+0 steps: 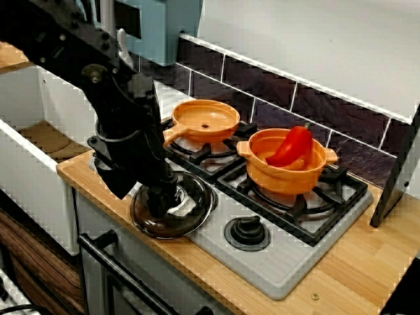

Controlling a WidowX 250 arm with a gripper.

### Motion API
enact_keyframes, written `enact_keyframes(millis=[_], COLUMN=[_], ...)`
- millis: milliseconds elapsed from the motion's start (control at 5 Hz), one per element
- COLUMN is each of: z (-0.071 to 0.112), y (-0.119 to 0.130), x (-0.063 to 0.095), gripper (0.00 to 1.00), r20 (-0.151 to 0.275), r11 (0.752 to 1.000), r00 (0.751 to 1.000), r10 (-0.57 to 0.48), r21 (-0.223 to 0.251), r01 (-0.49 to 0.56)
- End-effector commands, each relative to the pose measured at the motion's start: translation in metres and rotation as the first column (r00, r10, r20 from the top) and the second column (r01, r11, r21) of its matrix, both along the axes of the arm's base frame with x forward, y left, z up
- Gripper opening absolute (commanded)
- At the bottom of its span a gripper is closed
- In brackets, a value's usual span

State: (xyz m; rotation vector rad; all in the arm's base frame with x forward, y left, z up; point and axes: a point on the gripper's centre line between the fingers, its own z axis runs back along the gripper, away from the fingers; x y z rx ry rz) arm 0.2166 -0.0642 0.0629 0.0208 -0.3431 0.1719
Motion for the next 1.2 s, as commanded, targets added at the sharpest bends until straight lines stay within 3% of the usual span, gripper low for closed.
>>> enact_keyframes(millis=[0, 1000], z=[0.014, 0.003], y=[-0.007, -0.014], x=[0.013, 0.036], gripper=[1.0, 1.0], r20=[0.08, 0.1], r11=[0.999, 0.999], r00=[0.997, 0.995], r10=[-0.004, 0.016], r21=[-0.031, -0.031], r01=[0.007, -0.013])
